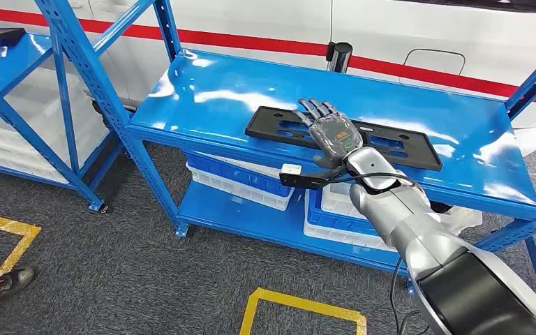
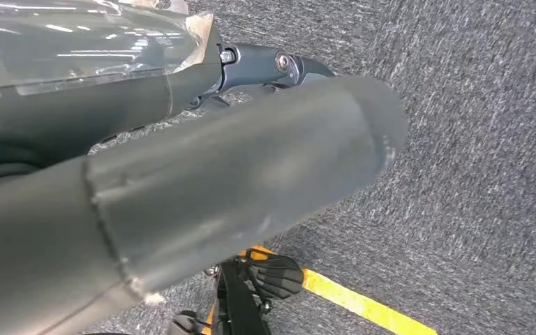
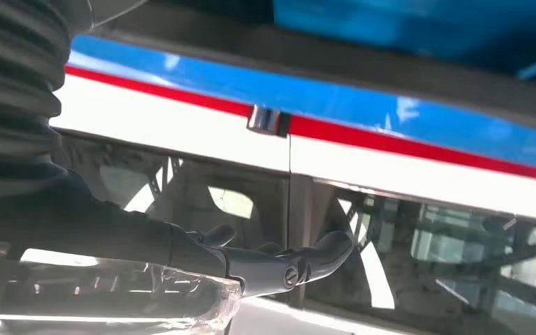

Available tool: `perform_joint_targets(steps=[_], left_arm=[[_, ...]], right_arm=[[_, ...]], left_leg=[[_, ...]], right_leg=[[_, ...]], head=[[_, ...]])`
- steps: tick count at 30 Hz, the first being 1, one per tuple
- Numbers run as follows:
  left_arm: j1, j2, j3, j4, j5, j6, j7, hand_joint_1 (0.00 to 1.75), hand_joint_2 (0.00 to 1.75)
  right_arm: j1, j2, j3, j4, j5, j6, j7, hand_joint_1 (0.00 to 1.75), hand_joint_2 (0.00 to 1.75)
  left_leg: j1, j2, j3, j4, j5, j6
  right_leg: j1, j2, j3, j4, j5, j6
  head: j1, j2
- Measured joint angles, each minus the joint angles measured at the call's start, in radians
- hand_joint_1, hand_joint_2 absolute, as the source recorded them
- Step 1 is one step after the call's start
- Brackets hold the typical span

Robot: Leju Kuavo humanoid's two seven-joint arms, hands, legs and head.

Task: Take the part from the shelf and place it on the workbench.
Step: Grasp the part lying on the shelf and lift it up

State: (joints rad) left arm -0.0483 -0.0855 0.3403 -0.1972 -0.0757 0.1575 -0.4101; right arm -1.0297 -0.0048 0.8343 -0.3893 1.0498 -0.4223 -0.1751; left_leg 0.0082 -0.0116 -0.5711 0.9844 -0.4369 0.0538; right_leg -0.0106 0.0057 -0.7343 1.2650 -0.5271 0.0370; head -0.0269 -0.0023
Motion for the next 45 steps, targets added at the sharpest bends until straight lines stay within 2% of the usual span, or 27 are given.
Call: perform_joint_targets(steps=[2, 3, 4, 5, 6, 9, 10, 14, 19, 21, 22, 23, 25, 26, 27, 34, 40, 45], left_arm=[[0.0, -0.001, 0.0, 0.0, -0.003, -0.001, 0.0, 0.0, 0.0], [0.0, -0.001, 0.0, 0.0, -0.006, -0.002, 0.0, 0.0, 0.0], [0.0, -0.001, 0.0, 0.001, -0.008, -0.004, 0.0, 0.0, 0.0], [-0.001, -0.002, 0.0, 0.001, -0.01, -0.006, -0.001, 0.0, 0.0], [-0.002, -0.001, -0.001, 0.001, -0.012, -0.007, -0.007, 0.0, 0.0], [-0.001, 0.0, -0.001, 0.001, -0.013, -0.007, -0.062, 0.0, 0.0], [-0.001, -0.001, 0.0, 0.001, -0.013, -0.001, -0.092, 0.0, 0.0], [-0.003, -0.004, 0.005, 0.001, -0.013, 0.076, -0.225, 0.0, 0.0], [-0.002, -0.007, 0.013, 0.001, -0.014, 0.106, -0.25, 0.0, 0.0], [-0.002, -0.008, 0.015, 0.001, -0.016, 0.106, -0.25, 0.0, 0.0], [-0.002, -0.009, 0.016, 0.001, -0.017, 0.106, -0.25, 0.0, 0.0], [-0.002, -0.01, 0.018, 0.001, -0.018, 0.105, -0.25, 0.0, 0.0], [-0.002, -0.011, 0.019, 0.001, -0.027, 0.1, -0.251, 0.0, 0.0], [-0.002, -0.011, 0.019, 0.001, -0.033, 0.097, -0.251, 0.0, 0.0], [-0.002, -0.012, 0.019, 0.001, -0.037, 0.094, -0.251, 0.0, 0.0], [-0.002, -0.011, 0.02, 0.001, -0.049, 0.071, -0.251, 0.0, 0.0], [-0.002, -0.011, 0.02, 0.001, -0.05, 0.059, -0.251, 0.0, 0.0], [-0.002, -0.011, 0.025, 0.001, -0.049, 0.053, -0.251, 0.0, 0.0]], right_arm=[[0.002, 0.002, 0.0, 0.004, 0.001, 0.0, 0.008, 0.0, 1.75], [0.003, 0.005, 0.0, 0.009, 0.002, 0.0, 0.015, 0.0, 1.75], [0.005, 0.009, -0.001, 0.014, 0.003, -0.001, 0.023, 0.0, 1.75], [0.008, 0.013, -0.001, 0.018, 0.004, -0.002, 0.03, 0.0, 1.75], [0.013, 0.018, -0.003, 0.023, 0.005, -0.004, 0.039, 0.0, 1.75], [0.033, 0.031, -0.009, 0.037, 0.011, -0.01, 0.071, 0.0, 1.75], [0.037, 0.034, -0.012, 0.041, 0.014, -0.01, 0.08, 0.0, 1.75], [0.05, 0.047, -0.027, 0.056, 0.017, -0.012, 0.105, 0.0, 1.75], [0.055, 0.059, -0.047, 0.071, 0.024, -0.012, 0.14, 0.0, 1.75], [0.055, 0.061, -0.053, 0.075, 0.029, -0.013, 0.156, 0.01, 1.75], [0.055, 0.061, -0.057, 0.077, 0.033, -0.016, 0.171, 0.1, 1.75], [0.055, 0.061, -0.061, 0.079, 0.038, -0.023, 0.191, 0.39, 1.75], [0.056, 0.061, -0.074, 0.084, 0.047, -0.043, 0.241, 1.18, 1.75], [0.056, 0.06, -0.082, 0.086, 0.051, -0.053, 0.263, 1.51, 1.75], [0.056, 0.057, -0.092, 0.089, 0.053, -0.06, 0.281, 1.62, 1.75], [0.037, 0.022, -0.151, 0.101, 0.057, -0.053, 0.305, 1.62, 1.75], [0.036, 0.016, -0.172, 0.104, 0.067, -0.044, 0.305, 1.37, 1.75], [0.035, 0.016, -0.185, 0.105, 0.08, -0.043, 0.289, 1.49, 1.75]], left_leg=[[0.0, -0.002, 0.01, 0.0, -0.007, -0.003], [-0.003, -0.003, 0.018, 0.002, -0.015, -0.008], [-0.005, -0.003, 0.024, 0.003, -0.023, -0.013], [-0.008, -0.004, 0.028, 0.004, -0.029, -0.017], [-0.01, -0.004, 0.03, 0.007, -0.035, -0.018], [-0.008, -0.002, 0.032, 0.008, -0.04, -0.002], [-0.007, 0.0, 0.034, 0.006, -0.04, 0.0], [-0.006, 0.006, 0.043, -0.006, -0.045, -0.009], [-0.005, 0.008, 0.048, -0.009, -0.047, -0.026], [-0.005, 0.008, 0.049, -0.009, -0.046, -0.028], [-0.005, 0.008, 0.05, -0.009, -0.046, -0.028], [-0.006, 0.008, 0.051, -0.009, -0.046, -0.028], [-0.007, 0.008, 0.052, -0.008, -0.046, -0.028], [-0.008, 0.008, 0.053, -0.008, -0.046, -0.028], [-0.009, 0.007, 0.053, -0.008, -0.046, -0.028], [-0.012, 0.007, 0.051, -0.008, -0.045, -0.026], [-0.012, 0.007, 0.051, -0.008, -0.045, -0.026], [-0.012, 0.007, 0.05, -0.008, -0.045, -0.026]], right_leg=[[0.0, -0.001, 0.036, -0.092, 0.048, 0.005], [0.001, -0.002, 0.068, -0.17, 0.087, 0.007], [0.002, -0.003, 0.094, -0.23, 0.116, 0.004], [0.002, -0.004, 0.109, -0.265, 0.131, -0.003], [0.002, -0.004, 0.117, -0.278, 0.137, -0.008], [0.001, 0.0, 0.117, -0.279, 0.138, -0.014], [0.003, 0.002, 0.117, -0.279, 0.137, -0.016], [0.005, 0.007, 0.12, -0.279, 0.131, -0.025], [0.008, 0.007, 0.125, -0.279, 0.128, -0.03], [0.008, 0.007, 0.126, -0.279, 0.128, -0.03], [0.007, 0.007, 0.127, -0.279, 0.128, -0.03], [0.007, 0.007, 0.128, -0.279, 0.128, -0.03], [0.006, 0.007, 0.129, -0.279, 0.128, -0.03], [0.005, 0.007, 0.129, -0.279, 0.128, -0.03], [0.005, 0.007, 0.129, -0.279, 0.128, -0.03], [0.001, 0.007, 0.129, -0.279, 0.129, -0.029], [0.001, 0.006, 0.128, -0.279, 0.129, -0.029], [0.001, 0.006, 0.128, -0.279, 0.129, -0.029]], head=[[0.001, 0.0], [0.002, 0.0], [0.002, 0.0], [0.002, 0.0], [0.002, 0.0], [0.0, 0.0], [0.0, 0.0], [0.0, 0.0], [0.001, 0.0], [0.001, 0.0], [0.001, 0.0], [0.001, 0.0], [0.001, 0.0], [0.001, 0.0], [0.001, 0.0], [0.001, 0.0], [0.001, 0.0], [0.001, 0.0]])
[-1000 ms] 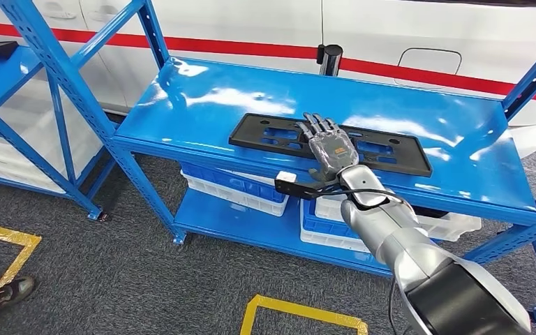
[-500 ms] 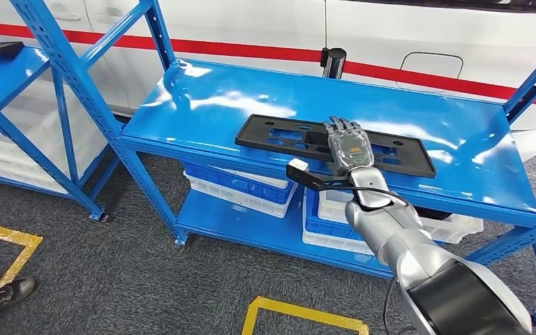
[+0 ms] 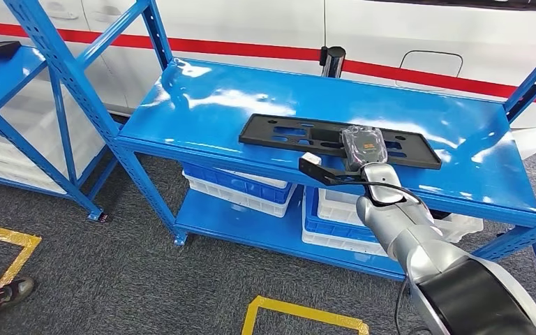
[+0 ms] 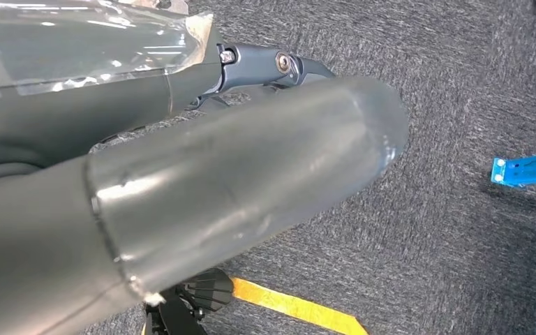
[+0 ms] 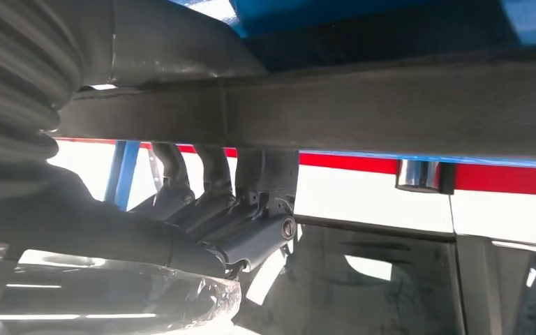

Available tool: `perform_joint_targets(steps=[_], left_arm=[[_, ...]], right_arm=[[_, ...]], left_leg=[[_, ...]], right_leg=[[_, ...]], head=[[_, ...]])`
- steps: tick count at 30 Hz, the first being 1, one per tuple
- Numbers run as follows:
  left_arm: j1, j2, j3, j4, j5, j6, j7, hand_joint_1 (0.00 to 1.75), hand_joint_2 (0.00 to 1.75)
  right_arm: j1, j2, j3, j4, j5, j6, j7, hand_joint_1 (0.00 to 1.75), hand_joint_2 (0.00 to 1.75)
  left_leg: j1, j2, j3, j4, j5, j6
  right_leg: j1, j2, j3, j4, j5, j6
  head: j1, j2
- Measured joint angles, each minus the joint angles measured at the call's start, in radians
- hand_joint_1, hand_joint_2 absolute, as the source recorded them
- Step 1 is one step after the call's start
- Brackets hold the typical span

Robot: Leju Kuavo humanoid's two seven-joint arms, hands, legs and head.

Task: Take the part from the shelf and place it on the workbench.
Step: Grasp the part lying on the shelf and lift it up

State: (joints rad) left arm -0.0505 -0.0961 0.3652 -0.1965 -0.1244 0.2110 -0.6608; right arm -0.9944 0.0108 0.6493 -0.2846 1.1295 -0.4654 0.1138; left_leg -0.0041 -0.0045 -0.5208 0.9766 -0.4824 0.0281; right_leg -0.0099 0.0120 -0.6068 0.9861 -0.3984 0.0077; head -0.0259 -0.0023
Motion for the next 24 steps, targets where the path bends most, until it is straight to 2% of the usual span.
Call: perform_joint_targets(steps=[4, 7, 11, 14, 16, 19, 24], left_arm=[[0.0, 0.0, 0.005, 0.0, 0.0, 0.008, 0.0, 0.0, 0.0], [0.0, 0.0, 0.012, -0.001, 0.0, 0.029, 0.0, 0.0, 0.0], [0.0, -0.001, 0.022, -0.008, 0.001, 0.057, 0.0, 0.0, 0.0], [0.001, -0.001, 0.035, -0.011, 0.009, 0.062, 0.0, 0.0, 0.0], [0.002, -0.001, 0.044, -0.013, 0.016, 0.056, 0.0, 0.0, 0.0], [0.002, -0.002, 0.057, -0.014, 0.019, 0.053, 0.0, 0.0, 0.0], [0.003, -0.004, 0.07, -0.019, 0.02, 0.06, 0.0, 0.0, 0.0]], right_arm=[[0.0, 0.001, -0.01, 0.0, 0.001, -0.005, -0.038, 1.64, 1.75], [0.0, 0.006, -0.026, -0.001, -0.012, -0.008, -0.117, 1.66, 1.75], [-0.006, 0.024, -0.058, -0.022, -0.071, 0.008, -0.327, 1.71, 1.75], [-0.029, 0.037, -0.096, -0.066, -0.158, 0.059, -0.496, 1.69, 1.75], [-0.048, 0.034, -0.116, -0.116, -0.219, 0.104, -0.572, 1.68, 1.75], [-0.064, 0.012, -0.129, -0.215, -0.287, 0.161, -0.62, 1.68, 1.75], [-0.066, -0.027, -0.135, -0.34, -0.355, 0.188, -0.63, 1.66, 1.75]], left_leg=[[0.0, 0.0, 0.0, 0.0, 0.0, 0.0], [0.0, 0.0, -0.001, 0.0, 0.0, 0.0], [0.001, 0.0, -0.001, 0.0, 0.0, 0.0], [0.001, 0.0, -0.001, 0.0, 0.001, 0.0], [0.001, -0.001, -0.001, 0.0, 0.001, -0.001], [0.0, -0.001, -0.001, 0.0, 0.001, -0.001], [-0.002, 0.0, -0.001, 0.0, 0.001, 0.0]], right_leg=[[0.0, 0.0, 0.0, 0.0, 0.0, 0.0], [0.0, 0.0, 0.0, 0.0, 0.0, 0.0], [0.0, 0.0, 0.0, 0.0, 0.0, 0.0], [0.0, 0.0, -0.001, 0.0, 0.0, 0.0], [0.0, 0.0, -0.001, 0.0, 0.0, 0.0], [0.0, 0.0, -0.001, 0.0, 0.0, 0.0], [0.0, 0.0, -0.001, 0.0, 0.0, 0.0]], head=[[0.0, 0.0], [0.0, 0.0], [0.0, 0.0], [0.0, 0.0], [0.0, 0.0], [0.0, 0.0], [0.0, 0.0]])
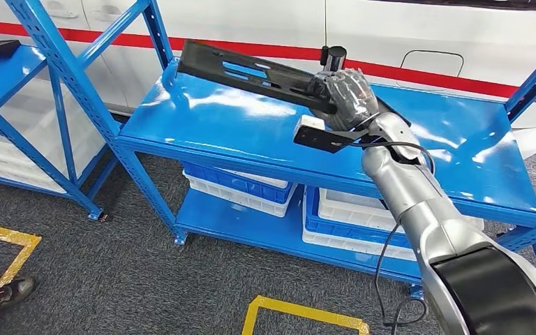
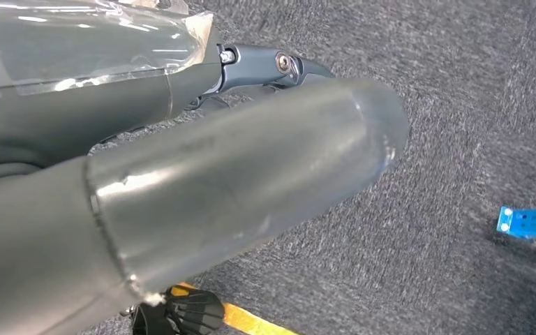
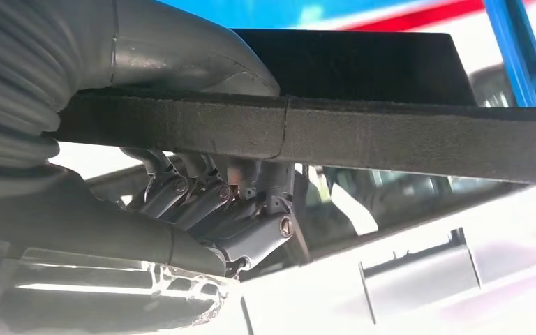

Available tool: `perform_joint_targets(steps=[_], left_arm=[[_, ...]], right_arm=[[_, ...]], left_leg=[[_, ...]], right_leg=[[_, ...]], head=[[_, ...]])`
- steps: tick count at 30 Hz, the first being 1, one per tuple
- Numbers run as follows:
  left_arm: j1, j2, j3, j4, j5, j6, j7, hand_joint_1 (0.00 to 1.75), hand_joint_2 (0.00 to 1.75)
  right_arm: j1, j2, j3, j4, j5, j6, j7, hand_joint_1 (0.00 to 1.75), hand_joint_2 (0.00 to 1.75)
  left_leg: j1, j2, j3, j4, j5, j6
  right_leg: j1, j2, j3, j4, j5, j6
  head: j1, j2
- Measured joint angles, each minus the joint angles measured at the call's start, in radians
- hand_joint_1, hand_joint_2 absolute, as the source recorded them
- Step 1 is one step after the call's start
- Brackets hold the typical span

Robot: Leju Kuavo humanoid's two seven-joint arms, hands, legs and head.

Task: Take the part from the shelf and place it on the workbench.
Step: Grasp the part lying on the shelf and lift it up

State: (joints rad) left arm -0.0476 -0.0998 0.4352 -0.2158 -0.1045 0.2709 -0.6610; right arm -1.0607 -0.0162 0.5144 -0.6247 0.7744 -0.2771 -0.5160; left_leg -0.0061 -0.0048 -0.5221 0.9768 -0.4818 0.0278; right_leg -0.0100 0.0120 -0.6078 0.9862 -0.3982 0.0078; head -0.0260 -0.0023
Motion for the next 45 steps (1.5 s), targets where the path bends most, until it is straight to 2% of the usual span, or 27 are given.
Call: perform_joint_targets(steps=[9, 14, 23, 29, 45], left_arm=[[-0.001, -0.004, 0.026, -0.009, 0.013, 0.007, 0.006, 0.0, 0.0], [-0.003, -0.004, 0.03, -0.002, -0.013, 0.018, 0.077, 0.0, 0.0], [-0.003, -0.004, 0.028, 0.0, -0.06, 0.037, 0.154, 0.0, 0.0], [-0.003, -0.004, 0.029, 0.001, -0.062, 0.038, 0.16, 0.0, 0.0], [-0.004, -0.004, 0.029, 0.004, -0.065, 0.036, 0.174, 0.0, 0.0]], right_arm=[[0.072, -0.081, 0.023, -0.265, -0.082, 0.059, 0.062, 1.66, 1.75], [0.134, -0.114, 0.035, -0.348, -0.079, 0.037, 0.092, 1.66, 1.75], [0.193, -0.14, 0.04, -0.371, -0.074, 0.014, 0.093, 1.66, 1.75], [0.227, -0.146, 0.04, -0.385, -0.075, 0.008, 0.087, 1.66, 1.75], [0.237, -0.148, 0.033, -0.397, -0.081, 0.011, 0.084, 1.66, 1.75]], left_leg=[[0.0, 0.0, 0.0, 0.0, -0.001, 0.001], [0.0, 0.0, 0.0, 0.0, -0.001, 0.001], [0.0, 0.0, 0.0, 0.0, -0.001, 0.001], [0.0, 0.0, 0.0, 0.0, -0.001, 0.001], [0.0, 0.0, 0.0, 0.0, -0.001, 0.001]], right_leg=[[0.0, 0.0, 0.0, 0.0, 0.0, 0.0], [0.0, 0.0, 0.0, 0.0, 0.0, 0.0], [-0.001, 0.0, 0.0, 0.0, 0.0, 0.0], [-0.001, 0.0, 0.0, 0.0, 0.0, 0.0], [-0.001, 0.0, 0.0, 0.0, 0.0, 0.0]], head=[[0.0, 0.0], [0.0, 0.0], [0.0, 0.0], [0.0, 0.0], [0.0, 0.0]])
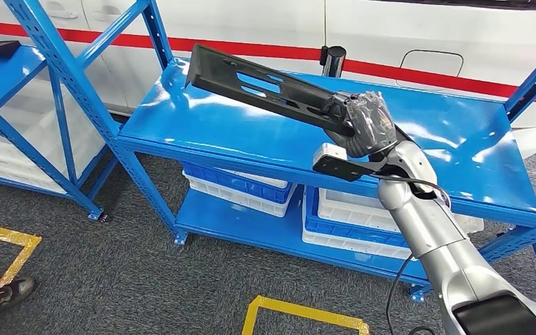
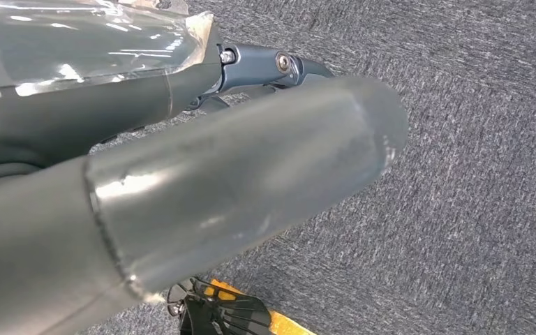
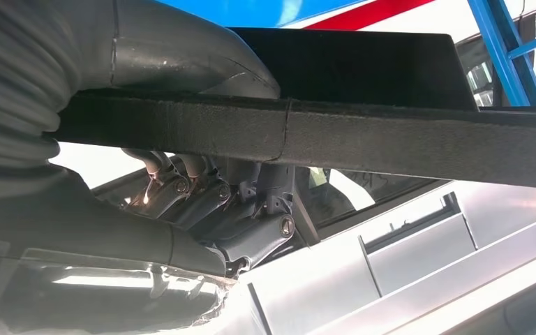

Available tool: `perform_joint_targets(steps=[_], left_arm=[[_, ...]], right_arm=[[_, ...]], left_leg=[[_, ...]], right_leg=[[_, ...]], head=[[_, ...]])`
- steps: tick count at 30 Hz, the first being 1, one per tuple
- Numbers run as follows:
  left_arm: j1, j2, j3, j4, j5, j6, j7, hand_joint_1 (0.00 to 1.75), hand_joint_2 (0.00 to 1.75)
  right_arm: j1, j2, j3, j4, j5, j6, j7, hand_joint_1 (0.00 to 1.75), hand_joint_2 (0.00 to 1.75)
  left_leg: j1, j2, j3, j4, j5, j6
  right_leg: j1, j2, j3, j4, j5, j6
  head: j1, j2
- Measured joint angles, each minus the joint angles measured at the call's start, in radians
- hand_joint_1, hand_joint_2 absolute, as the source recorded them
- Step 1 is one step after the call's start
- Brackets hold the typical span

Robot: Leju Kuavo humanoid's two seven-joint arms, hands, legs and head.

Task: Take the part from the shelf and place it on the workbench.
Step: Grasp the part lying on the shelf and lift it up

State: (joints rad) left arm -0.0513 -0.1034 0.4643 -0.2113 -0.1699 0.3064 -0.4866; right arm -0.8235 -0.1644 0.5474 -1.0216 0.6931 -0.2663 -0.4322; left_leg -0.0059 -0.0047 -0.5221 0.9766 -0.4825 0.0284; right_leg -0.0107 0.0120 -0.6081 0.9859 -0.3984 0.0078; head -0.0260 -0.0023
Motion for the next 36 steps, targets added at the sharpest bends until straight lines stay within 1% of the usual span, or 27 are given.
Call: perform_joint_targets(steps=[9, 12, 14, 16, 17, 18, 19, 20, 21, 22, 23, 24, 25, 26, 27, 28, 29, 30, 31, 32, 33, 35, 36], left_arm=[[0.0, 0.0, 0.0, 0.001, -0.007, -0.006, 0.002, 0.0, 0.0], [0.0, 0.001, 0.0, 0.001, -0.008, -0.009, 0.002, 0.0, 0.0], [0.0, 0.001, 0.0, 0.001, -0.008, -0.012, 0.002, 0.0, 0.0], [-0.002, 0.001, 0.0, 0.001, -0.009, -0.014, 0.002, 0.0, 0.0], [-0.003, 0.0, 0.0, 0.001, -0.009, -0.016, 0.002, 0.0, 0.0], [-0.003, -0.001, 0.0, 0.002, -0.01, -0.017, 0.002, 0.0, 0.0], [-0.004, -0.002, 0.0, 0.002, -0.01, -0.018, 0.001, 0.0, 0.0], [-0.004, -0.002, 0.0, 0.002, -0.01, -0.019, 0.001, 0.0, 0.0], [-0.003, -0.002, 0.0, 0.002, -0.01, -0.019, 0.002, 0.0, 0.0], [-0.003, -0.003, 0.0, 0.002, -0.01, -0.019, 0.002, 0.0, 0.0], [-0.003, -0.004, 0.0, 0.002, -0.01, -0.02, 0.002, 0.0, 0.0], [-0.003, -0.004, 0.0, 0.002, -0.01, -0.02, 0.002, 0.0, 0.0], [-0.003, -0.005, 0.0, 0.002, -0.01, -0.02, 0.002, 0.0, 0.0], [-0.004, -0.005, 0.0, 0.002, -0.01, -0.021, 0.002, 0.0, 0.0], [-0.005, -0.004, 0.0, 0.003, -0.01, -0.021, 0.002, 0.0, 0.0], [-0.006, -0.004, 0.0, 0.003, -0.011, -0.021, 0.002, 0.0, 0.0], [-0.007, -0.003, 0.0, 0.003, -0.011, -0.021, 0.002, 0.0, 0.0], [-0.007, -0.003, 0.0, 0.003, -0.011, -0.021, 0.001, 0.0, 0.0], [-0.007, -0.003, 0.0, 0.004, -0.012, -0.021, 0.001, 0.0, 0.0], [-0.007, -0.004, 0.0, 0.004, -0.012, -0.021, 0.001, 0.0, 0.0], [-0.007, -0.004, 0.0, 0.004, -0.014, -0.022, 0.001, 0.0, 0.0], [-0.008, -0.004, -0.001, 0.004, -0.017, -0.026, 0.001, 0.0, 0.0], [-0.008, -0.004, -0.001, 0.004, -0.019, -0.028, 0.001, 0.0, 0.0]], right_arm=[[0.001, 0.0, 0.0, 0.0, 0.005, 0.0, 0.0, 1.66, 1.75], [0.004, 0.0, 0.0, 0.0, 0.008, -0.001, 0.0, 1.66, 1.75], [0.007, 0.0, 0.0, 0.0, 0.009, -0.002, 0.0, 1.66, 1.75], [0.009, -0.002, -0.002, -0.002, 0.012, -0.002, 0.0, 1.66, 1.75], [0.009, -0.004, -0.004, -0.003, 0.013, -0.002, 0.0, 1.66, 1.75], [0.01, -0.006, -0.005, -0.003, 0.014, -0.003, 0.0, 1.66, 1.75], [0.013, -0.008, -0.005, -0.003, 0.015, -0.003, 0.0, 1.66, 1.75], [0.017, -0.009, -0.005, -0.003, 0.016, -0.003, 0.0, 1.66, 1.75], [0.022, -0.011, -0.005, -0.003, 0.016, -0.003, 0.0, 1.66, 1.75], [0.028, -0.013, -0.005, -0.003, 0.017, -0.003, 0.0, 1.66, 1.75], [0.032, -0.014, -0.005, -0.003, 0.017, -0.003, 0.001, 1.66, 1.75], [0.033, -0.015, -0.005, -0.003, 0.018, -0.003, 0.001, 1.66, 1.75], [0.033, -0.015, -0.005, -0.003, 0.018, -0.003, 0.001, 1.66, 1.75], [0.032, -0.015, -0.005, -0.004, 0.018, -0.003, 0.001, 1.66, 1.75], [0.032, -0.015, -0.005, -0.004, 0.018, -0.003, 0.001, 1.66, 1.75], [0.032, -0.015, -0.005, -0.005, 0.019, -0.003, 0.001, 1.66, 1.75], [0.033, -0.016, -0.005, -0.005, 0.02, -0.003, 0.002, 1.66, 1.75], [0.034, -0.016, -0.006, -0.006, 0.021, -0.003, 0.002, 1.66, 1.75], [0.034, -0.017, -0.006, -0.006, 0.022, -0.003, 0.003, 1.66, 1.75], [0.034, -0.017, -0.007, -0.007, 0.022, -0.003, 0.004, 1.66, 1.75], [0.034, -0.016, -0.007, -0.008, 0.022, -0.004, 0.004, 1.66, 1.75], [0.035, -0.016, -0.008, -0.009, 0.022, -0.004, 0.004, 1.66, 1.75], [0.036, -0.017, -0.009, -0.009, 0.022, -0.004, 0.004, 1.66, 1.75]], left_leg=[[0.0, 0.0, 0.0, 0.001, 0.0, 0.001], [-0.002, 0.0, -0.004, 0.008, -0.005, 0.009], [-0.003, 0.0, -0.005, 0.009, -0.003, 0.017], [0.002, 0.002, 0.003, -0.009, 0.011, 0.027], [0.005, 0.003, 0.007, -0.019, 0.02, 0.032], [0.009, 0.005, 0.011, -0.028, 0.026, 0.036], [0.009, 0.007, 0.012, -0.031, 0.028, 0.037], [0.01, 0.007, 0.012, -0.031, 0.029, 0.038], [0.01, 0.007, 0.011, -0.03, 0.029, 0.037], [0.011, 0.007, 0.011, -0.029, 0.028, 0.036], [0.013, 0.006, 0.011, -0.026, 0.026, 0.033], [0.016, 0.005, 0.011, -0.022, 0.022, 0.028], [0.019, 0.005, 0.01, -0.015, 0.017, 0.021], [0.019, 0.004, 0.005, -0.007, 0.01, 0.012], [0.018, 0.003, 0.0, 0.003, 0.004, 0.003], [0.016, 0.002, -0.006, 0.013, -0.001, -0.004], [0.015, 0.0, -0.012, 0.02, -0.004, -0.008], [0.016, -0.001, -0.015, 0.027, -0.007, -0.012], [0.019, -0.001, -0.019, 0.035, -0.014, -0.016], [0.022, 0.0, -0.027, 0.052, -0.029, -0.019], [0.024, 0.0, -0.044, 0.09, -0.055, -0.024], [0.025, 0.002, -0.099, 0.212, -0.123, -0.03], [0.025, 0.002, -0.128, 0.272, -0.148, -0.031]], right_leg=[[-0.001, 0.0, 0.0, -0.001, 0.0, 0.0], [-0.007, 0.0, 0.0, -0.003, 0.002, 0.003], [-0.007, 0.0, 0.001, -0.005, 0.005, 0.008], [-0.004, -0.001, -0.003, -0.004, 0.004, 0.014], [-0.002, -0.002, -0.013, 0.014, -0.007, 0.014], [-0.001, -0.003, -0.033, 0.055, -0.029, 0.012], [-0.003, -0.003, -0.062, 0.118, -0.057, 0.01], [-0.004, -0.003, -0.095, 0.193, -0.086, 0.009], [-0.006, -0.004, -0.123, 0.256, -0.105, 0.012], [-0.009, -0.004, -0.138, 0.289, -0.11, 0.018], [-0.012, -0.005, -0.132, 0.278, -0.098, 0.028], [-0.017, -0.006, -0.105, 0.225, -0.072, 0.04], [-0.022, -0.01, -0.068, 0.15, -0.047, 0.052], [-0.022, -0.01, -0.031, 0.089, -0.027, 0.059], [-0.022, -0.009, -0.009, 0.049, -0.017, 0.06], [-0.022, -0.007, 0.0, 0.035, -0.02, 0.054], [-0.019, -0.003, -0.002, 0.042, -0.024, 0.044], [-0.022, -0.002, -0.008, 0.042, -0.027, 0.035], [-0.023, -0.001, -0.01, 0.043, -0.029, 0.026], [-0.023, -0.001, -0.012, 0.043, -0.029, 0.02], [-0.023, -0.001, -0.013, 0.043, -0.027, 0.014], [-0.018, -0.002, -0.016, 0.043, -0.024, 0.006], [-0.015, -0.002, -0.018, 0.043, -0.023, 0.004]], head=[[0.0, 0.0], [0.0, 0.0], [-0.001, 0.0], [0.0, 0.0], [0.001, 0.0], [0.002, 0.0], [0.002, 0.0], [0.002, 0.0], [0.002, 0.0], [0.002, 0.0], [0.002, 0.0], [0.002, 0.0], [0.002, 0.0], [0.003, 0.0], [0.004, 0.0], [0.003, 0.0], [0.002, 0.0], [0.0, 0.0], [-0.002, 0.0], [-0.004, 0.0], [-0.005, 0.0], [-0.008, 0.0], [-0.007, 0.0]])
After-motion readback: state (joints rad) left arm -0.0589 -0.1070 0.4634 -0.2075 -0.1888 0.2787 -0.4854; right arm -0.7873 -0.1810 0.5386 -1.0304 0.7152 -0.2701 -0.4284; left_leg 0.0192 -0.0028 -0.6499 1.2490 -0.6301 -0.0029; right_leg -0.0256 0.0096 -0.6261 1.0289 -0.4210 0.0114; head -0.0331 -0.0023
